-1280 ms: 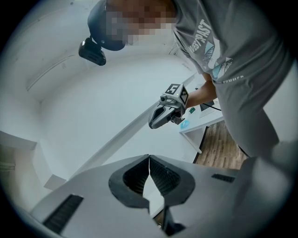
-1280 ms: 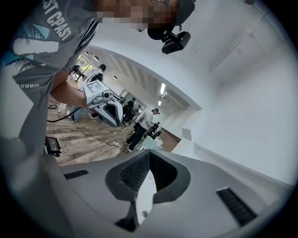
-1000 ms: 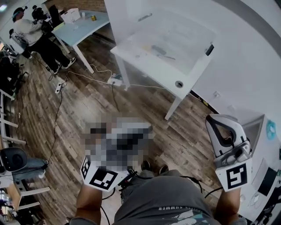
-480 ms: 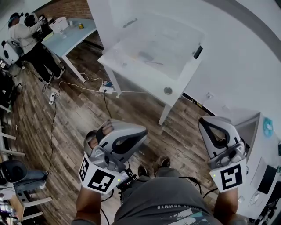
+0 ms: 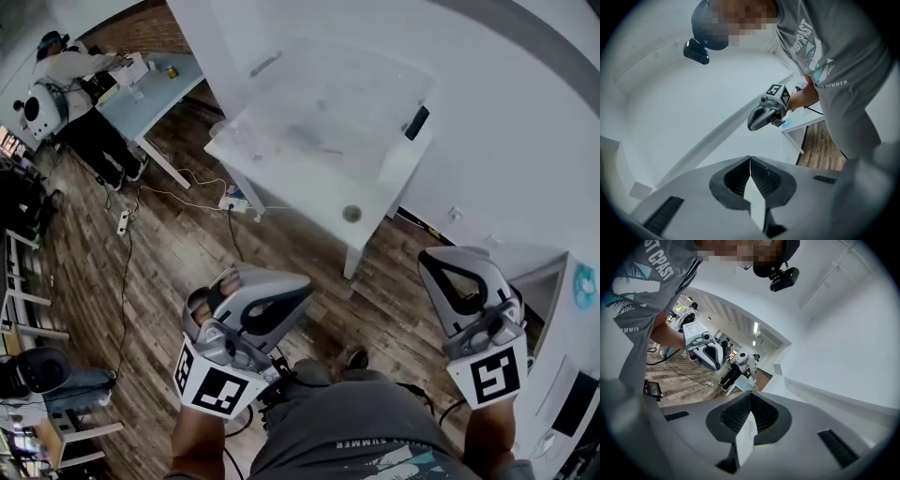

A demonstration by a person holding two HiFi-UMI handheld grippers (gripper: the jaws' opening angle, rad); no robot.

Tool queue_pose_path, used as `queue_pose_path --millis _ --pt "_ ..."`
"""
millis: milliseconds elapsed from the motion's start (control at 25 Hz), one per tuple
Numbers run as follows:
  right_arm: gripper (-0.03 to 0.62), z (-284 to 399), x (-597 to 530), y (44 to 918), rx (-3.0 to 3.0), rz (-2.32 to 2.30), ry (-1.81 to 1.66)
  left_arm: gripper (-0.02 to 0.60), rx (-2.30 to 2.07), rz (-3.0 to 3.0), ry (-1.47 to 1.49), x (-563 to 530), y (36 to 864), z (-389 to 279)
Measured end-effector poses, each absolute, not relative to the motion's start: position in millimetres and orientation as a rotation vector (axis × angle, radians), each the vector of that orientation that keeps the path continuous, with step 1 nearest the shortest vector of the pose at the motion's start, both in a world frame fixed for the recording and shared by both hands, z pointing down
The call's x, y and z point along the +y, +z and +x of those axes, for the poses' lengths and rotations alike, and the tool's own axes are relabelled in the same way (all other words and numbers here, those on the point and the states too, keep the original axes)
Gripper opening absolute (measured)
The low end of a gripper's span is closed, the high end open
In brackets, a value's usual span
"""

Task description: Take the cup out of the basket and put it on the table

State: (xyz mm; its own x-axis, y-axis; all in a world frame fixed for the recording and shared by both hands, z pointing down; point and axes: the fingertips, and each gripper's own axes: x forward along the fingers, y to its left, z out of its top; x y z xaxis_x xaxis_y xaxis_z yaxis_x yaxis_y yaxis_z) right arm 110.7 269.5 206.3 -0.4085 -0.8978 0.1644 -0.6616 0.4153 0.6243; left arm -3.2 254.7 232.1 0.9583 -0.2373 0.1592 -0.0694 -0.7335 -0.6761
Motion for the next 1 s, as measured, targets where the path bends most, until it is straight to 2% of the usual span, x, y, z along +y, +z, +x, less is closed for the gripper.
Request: queue_pose_path --millis 240,760,1000 --pt "0.012 118.2 243.1 213.1 -2.199 1.325 -0.622 0.015 0.2 -2.408 -0.322 229.4 237.9 0.8" --pt "0.012 82.7 156.1 199.1 -2.058 1.446 -0.622 0.015 0.118 -2.414 -0.199 126.7 223.6 -46.8" --pt "0.012 91.3 124.0 201.6 -2.017 1.476 -0.571 0.015 0.073 -2.429 -0.161 89.1 222.5 -38.7"
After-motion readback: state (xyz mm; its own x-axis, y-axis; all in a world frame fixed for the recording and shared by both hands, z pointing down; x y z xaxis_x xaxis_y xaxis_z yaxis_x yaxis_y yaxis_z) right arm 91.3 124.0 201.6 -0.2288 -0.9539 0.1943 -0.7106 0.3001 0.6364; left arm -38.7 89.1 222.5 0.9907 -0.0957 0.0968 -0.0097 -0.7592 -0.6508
